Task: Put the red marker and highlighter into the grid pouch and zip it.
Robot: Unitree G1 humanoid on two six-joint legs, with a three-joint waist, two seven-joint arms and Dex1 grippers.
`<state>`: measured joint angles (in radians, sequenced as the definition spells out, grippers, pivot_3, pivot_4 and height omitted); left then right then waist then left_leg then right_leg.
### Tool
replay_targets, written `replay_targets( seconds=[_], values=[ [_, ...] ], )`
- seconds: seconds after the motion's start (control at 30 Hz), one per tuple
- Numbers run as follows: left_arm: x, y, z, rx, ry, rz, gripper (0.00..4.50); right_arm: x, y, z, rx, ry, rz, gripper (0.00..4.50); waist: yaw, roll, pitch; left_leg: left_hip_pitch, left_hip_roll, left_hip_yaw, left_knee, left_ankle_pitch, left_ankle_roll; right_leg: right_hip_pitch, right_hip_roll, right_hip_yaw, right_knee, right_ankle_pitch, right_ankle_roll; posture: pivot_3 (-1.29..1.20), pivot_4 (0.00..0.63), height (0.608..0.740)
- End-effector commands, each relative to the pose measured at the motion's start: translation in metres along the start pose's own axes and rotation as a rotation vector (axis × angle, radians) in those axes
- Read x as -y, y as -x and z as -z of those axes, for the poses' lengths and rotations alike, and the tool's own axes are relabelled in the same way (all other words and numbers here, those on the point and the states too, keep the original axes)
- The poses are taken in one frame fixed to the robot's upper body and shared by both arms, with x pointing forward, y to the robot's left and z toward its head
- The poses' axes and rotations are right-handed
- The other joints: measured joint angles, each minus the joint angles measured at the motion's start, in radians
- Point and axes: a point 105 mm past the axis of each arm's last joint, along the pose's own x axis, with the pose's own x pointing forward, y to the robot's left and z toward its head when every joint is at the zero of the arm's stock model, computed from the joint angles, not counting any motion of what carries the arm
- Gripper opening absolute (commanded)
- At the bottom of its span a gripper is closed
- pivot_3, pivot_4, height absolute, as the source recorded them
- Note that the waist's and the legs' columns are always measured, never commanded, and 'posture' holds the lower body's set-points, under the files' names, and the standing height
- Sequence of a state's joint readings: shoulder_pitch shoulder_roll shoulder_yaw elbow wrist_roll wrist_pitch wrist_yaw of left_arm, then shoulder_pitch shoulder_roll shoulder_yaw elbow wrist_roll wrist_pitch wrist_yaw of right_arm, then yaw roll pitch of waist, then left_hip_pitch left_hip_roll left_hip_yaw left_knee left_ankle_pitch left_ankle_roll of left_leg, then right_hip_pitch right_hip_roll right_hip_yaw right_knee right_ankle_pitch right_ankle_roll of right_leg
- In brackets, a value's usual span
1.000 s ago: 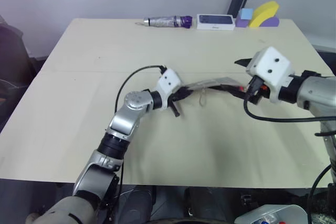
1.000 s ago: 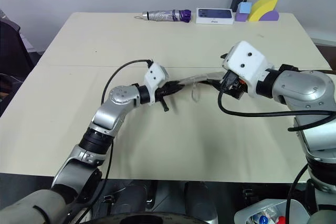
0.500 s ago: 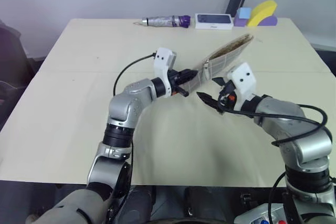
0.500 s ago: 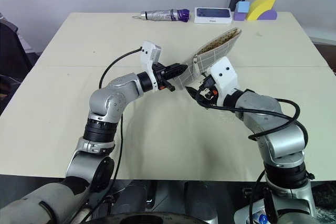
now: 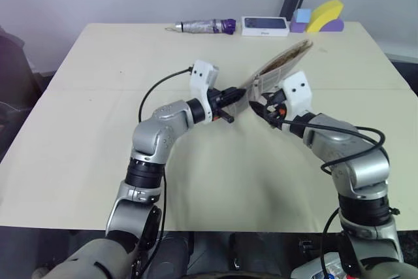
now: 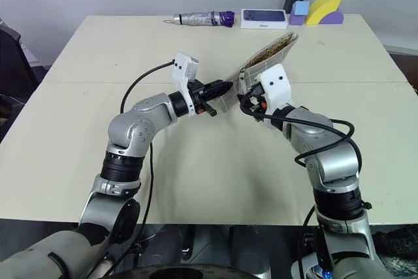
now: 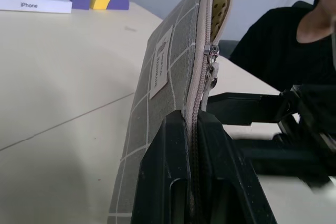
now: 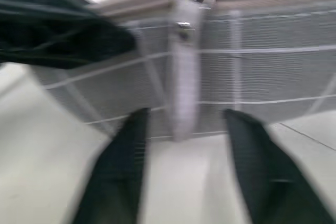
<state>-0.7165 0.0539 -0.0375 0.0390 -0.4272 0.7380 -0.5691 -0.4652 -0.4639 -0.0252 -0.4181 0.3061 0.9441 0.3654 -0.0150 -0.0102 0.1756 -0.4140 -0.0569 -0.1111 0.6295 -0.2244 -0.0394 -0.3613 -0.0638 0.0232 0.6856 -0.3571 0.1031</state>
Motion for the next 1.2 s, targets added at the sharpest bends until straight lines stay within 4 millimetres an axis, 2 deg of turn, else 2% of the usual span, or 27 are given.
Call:
replay_targets(
  seconds=[0.03,0.07,0.17,0.23,0.4,0.47,0.53,0.6,0.67,0.7,0.77,0.83,0.93,1.07,1.2],
  values=[
    [0.010,0.000,-0.011,0.036,-0.037,0.039,0.00,0.004,0.005,-0.023,0.081,0.036,0.013,0.27,0.000,0.000,0.000,0.000,0.000,0.000,0.000,0.000,0.000,0.000,0.000,0.000,0.000,0.000,0.000,0.00,0.150,0.740],
    [0.009,0.001,-0.011,0.032,-0.046,0.035,0.00,0.005,0.006,-0.025,0.083,0.043,0.015,0.06,0.000,0.000,0.000,0.000,0.000,0.000,0.000,0.000,0.000,0.000,0.000,0.000,0.000,0.000,0.000,0.00,0.150,0.740],
    [0.004,0.002,-0.005,-0.001,-0.117,0.022,0.00,0.016,0.012,-0.033,0.096,0.070,0.045,0.06,0.000,0.000,0.000,0.000,0.000,0.000,0.000,0.000,0.000,0.000,0.000,0.000,0.000,0.000,0.000,0.00,0.150,0.740],
    [0.000,0.005,0.000,-0.026,-0.165,0.016,0.00,0.031,0.019,-0.043,0.110,0.099,0.093,0.06,0.001,0.000,0.000,0.000,0.000,0.000,0.000,0.000,0.000,0.000,0.000,0.000,0.000,0.000,0.000,0.00,0.150,0.740],
    [-0.009,0.013,0.017,-0.111,-0.297,0.018,0.00,0.087,0.046,-0.077,0.162,0.178,0.306,0.06,0.000,0.000,0.000,0.000,0.000,0.001,-0.001,0.000,0.000,0.000,0.000,0.000,0.000,0.000,0.000,0.00,0.150,0.740],
    [-0.012,0.016,0.023,-0.134,-0.321,0.021,0.00,0.114,0.059,-0.085,0.158,0.201,0.436,0.06,0.000,0.000,0.000,0.000,0.000,0.001,-0.001,0.000,0.000,0.000,0.000,0.000,0.000,0.000,0.000,0.00,0.150,0.740],
    [-0.014,0.019,0.026,-0.143,-0.330,0.023,0.00,0.132,0.068,-0.087,0.136,0.231,0.525,0.06,0.001,0.000,0.000,0.000,0.000,0.001,-0.001,0.000,0.000,0.000,0.000,0.001,0.000,0.000,0.000,0.00,0.150,0.740],
    [-0.014,0.021,0.027,-0.143,-0.318,0.026,0.00,0.137,0.070,-0.083,0.105,0.236,0.535,0.06,-0.001,0.001,0.000,0.000,0.000,0.001,-0.001,0.000,0.000,0.000,0.000,0.001,-0.001,0.000,0.000,0.00,0.150,0.740],
    [-0.011,0.024,0.025,-0.120,-0.276,0.050,0.00,0.131,0.068,-0.073,0.066,0.227,0.475,0.06,-0.002,0.001,0.000,0.000,0.000,0.002,-0.001,0.000,0.000,0.000,0.000,0.001,0.000,0.000,0.000,0.00,0.150,0.740],
    [-0.010,0.025,0.023,-0.109,-0.262,0.053,0.79,0.127,0.067,-0.068,0.047,0.217,0.444,0.61,-0.002,0.001,0.000,0.000,0.000,0.001,-0.001,0.000,0.000,0.000,0.000,0.001,0.000,0.000,0.000,0.00,0.150,0.740],
    [-0.011,0.028,0.018,-0.095,-0.256,0.047,1.60,0.118,0.064,-0.055,0.001,0.222,0.386,1.37,-0.002,0.001,0.000,0.000,0.000,0.002,-0.001,0.000,0.001,-0.001,0.000,0.001,0.000,0.000,0.000,0.00,0.150,0.740],
    [-0.020,0.034,0.012,-0.084,-0.251,-0.002,2.62,0.109,0.063,-0.041,-0.047,0.241,0.336,2.44,0.000,0.001,0.000,-0.001,0.001,0.001,-0.001,0.000,0.001,-0.001,0.000,0.001,0.000,0.000,0.000,0.00,0.150,0.740],
    [-0.031,0.050,0.006,-0.088,-0.256,-0.045,4.11,0.101,0.065,-0.024,-0.094,0.273,0.285,2.50,0.000,0.001,0.000,-0.003,0.000,0.001,0.000,0.000,0.001,-0.002,0.000,0.001,0.000,0.000,0.000,0.00,0.150,0.740],
    [-0.058,0.090,0.000,-0.086,-0.246,-0.169,4.11,0.096,0.081,0.008,-0.179,0.284,0.211,2.50,0.000,0.001,0.000,-0.004,0.001,0.001,-0.001,0.000,0.001,-0.003,0.000,0.001,-0.001,0.000,0.000,0.00,0.150,0.740],
    [-0.077,0.120,0.005,-0.113,-0.242,-0.274,4.11,0.097,0.091,0.018,-0.190,0.284,0.184,2.50,-0.001,0.001,0.000,-0.004,0.001,0.001,-0.001,0.000,0.001,-0.003,0.000,0.001,0.000,0.000,0.000,0.00,0.150,0.740]
  ],
)
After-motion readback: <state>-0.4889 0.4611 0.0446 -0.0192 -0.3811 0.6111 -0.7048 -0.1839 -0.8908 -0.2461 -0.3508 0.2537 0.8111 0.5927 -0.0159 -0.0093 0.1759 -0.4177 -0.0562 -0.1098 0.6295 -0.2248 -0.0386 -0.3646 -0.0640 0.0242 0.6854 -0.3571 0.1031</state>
